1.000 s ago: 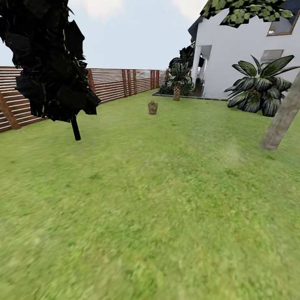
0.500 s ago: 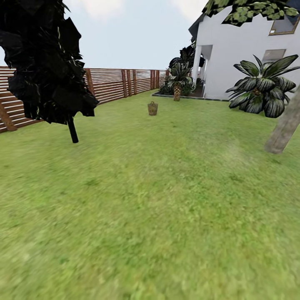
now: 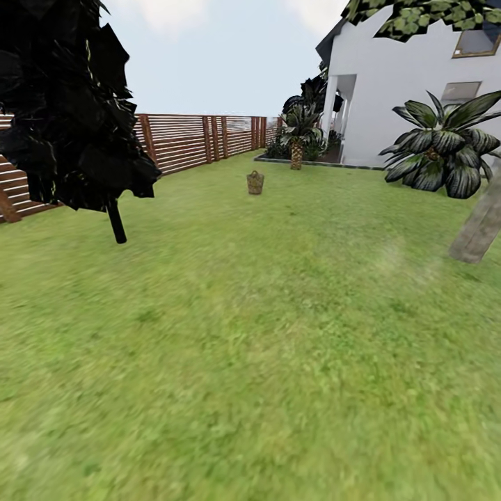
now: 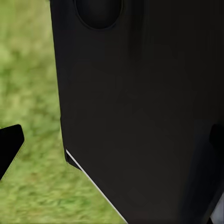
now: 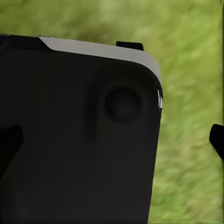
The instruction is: Take the three Easter eggs out of the wicker basket on the lawn in the garden, then place them on the lawn next to a single tree (choose any tree) so that all three eggs are next to the same tree and none are left in the basket.
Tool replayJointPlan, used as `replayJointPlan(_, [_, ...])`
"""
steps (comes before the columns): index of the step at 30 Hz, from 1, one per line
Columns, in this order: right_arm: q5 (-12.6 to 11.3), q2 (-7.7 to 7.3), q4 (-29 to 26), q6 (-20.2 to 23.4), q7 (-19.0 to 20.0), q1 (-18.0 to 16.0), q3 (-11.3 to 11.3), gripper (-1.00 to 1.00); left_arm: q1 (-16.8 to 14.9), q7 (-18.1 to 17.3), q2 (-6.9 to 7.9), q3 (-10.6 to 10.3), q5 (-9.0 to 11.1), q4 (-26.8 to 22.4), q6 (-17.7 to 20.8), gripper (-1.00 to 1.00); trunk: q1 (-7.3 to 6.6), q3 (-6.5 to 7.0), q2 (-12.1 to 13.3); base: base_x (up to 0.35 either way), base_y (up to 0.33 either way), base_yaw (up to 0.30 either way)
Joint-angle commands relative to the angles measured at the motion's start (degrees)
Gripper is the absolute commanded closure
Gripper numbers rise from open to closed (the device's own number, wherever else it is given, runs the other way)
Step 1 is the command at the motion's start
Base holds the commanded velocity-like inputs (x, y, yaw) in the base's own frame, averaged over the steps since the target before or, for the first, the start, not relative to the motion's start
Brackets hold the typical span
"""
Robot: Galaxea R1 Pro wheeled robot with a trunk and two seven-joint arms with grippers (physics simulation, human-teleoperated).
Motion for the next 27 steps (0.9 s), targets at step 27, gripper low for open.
replayJointPlan(27, [0.3, 0.01, 0.1, -0.4, 0.0, 0.0, 0.1, -1.00, 0.0, 0.0, 0.00, 0.0, 0.0, -0.1, 0.0, -1.00, 0.04, 0.07, 0.0, 0.339, 0.000, 0.000])
